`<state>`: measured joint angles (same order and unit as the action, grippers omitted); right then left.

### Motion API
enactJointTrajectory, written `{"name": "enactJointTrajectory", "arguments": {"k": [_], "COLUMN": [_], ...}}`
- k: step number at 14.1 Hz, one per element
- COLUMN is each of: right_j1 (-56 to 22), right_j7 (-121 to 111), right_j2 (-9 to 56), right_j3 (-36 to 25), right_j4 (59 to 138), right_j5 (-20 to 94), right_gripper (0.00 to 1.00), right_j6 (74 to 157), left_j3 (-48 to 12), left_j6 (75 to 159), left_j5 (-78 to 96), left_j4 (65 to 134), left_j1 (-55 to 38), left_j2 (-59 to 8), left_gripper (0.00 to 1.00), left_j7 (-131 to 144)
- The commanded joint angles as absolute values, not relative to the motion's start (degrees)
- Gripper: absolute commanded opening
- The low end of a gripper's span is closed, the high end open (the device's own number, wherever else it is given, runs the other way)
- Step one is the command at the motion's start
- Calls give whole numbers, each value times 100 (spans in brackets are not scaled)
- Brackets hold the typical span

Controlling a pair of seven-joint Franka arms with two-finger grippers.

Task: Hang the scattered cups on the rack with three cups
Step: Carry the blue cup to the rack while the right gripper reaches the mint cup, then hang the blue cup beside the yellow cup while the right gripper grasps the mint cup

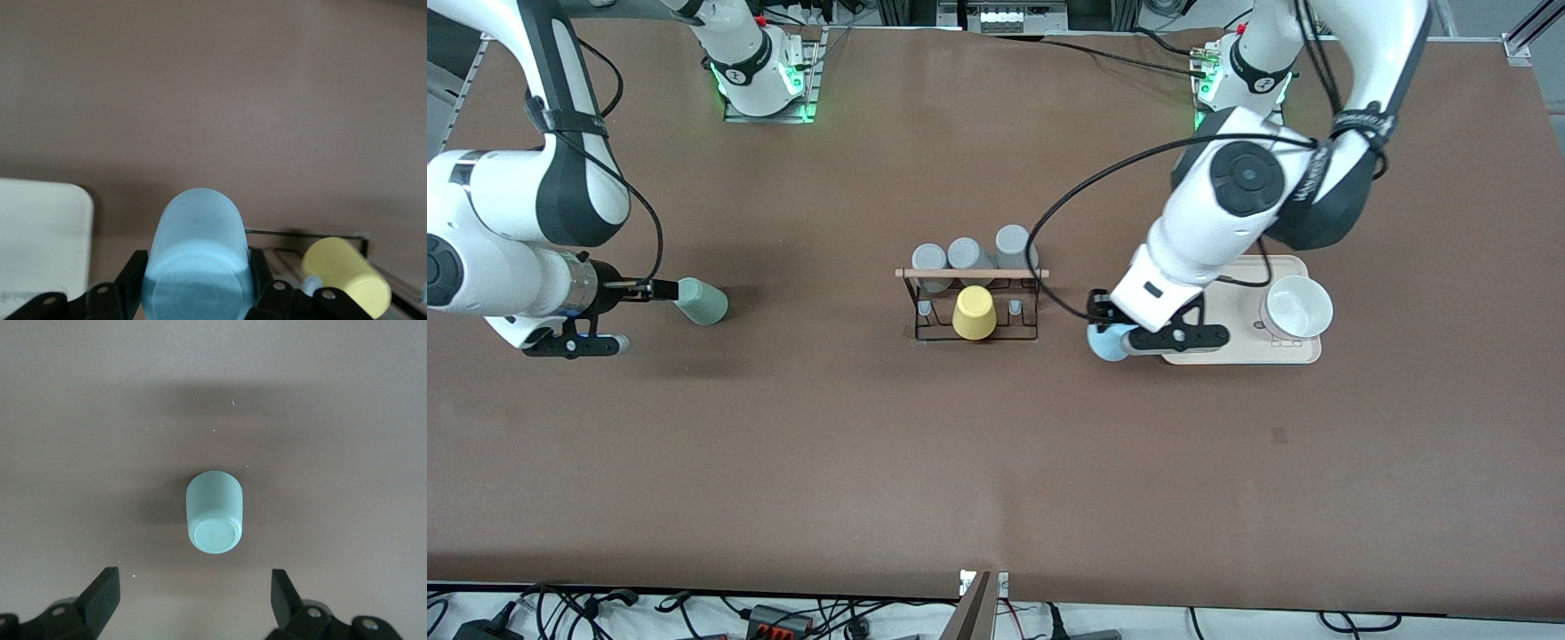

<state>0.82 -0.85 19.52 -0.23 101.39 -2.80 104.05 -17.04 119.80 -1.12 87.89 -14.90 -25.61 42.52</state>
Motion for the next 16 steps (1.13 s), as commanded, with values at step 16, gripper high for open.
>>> {"name": "enactJointTrajectory", "arguments": {"k": [16], "right_j1": [237], "right_j7": [-457], "right_j2": [2162], "right_j3": [-35], "right_j4": [11848], "right_j5": [-396], "right_gripper": [100], "right_j6": [12498], "left_j3": [-1661], "left_j6": [11848], "left_j5": [-615], "left_j4": [8209], "left_j1": [-2478], "left_j2": [-3226], "left_gripper": [31], "left_j7": [6267]}}
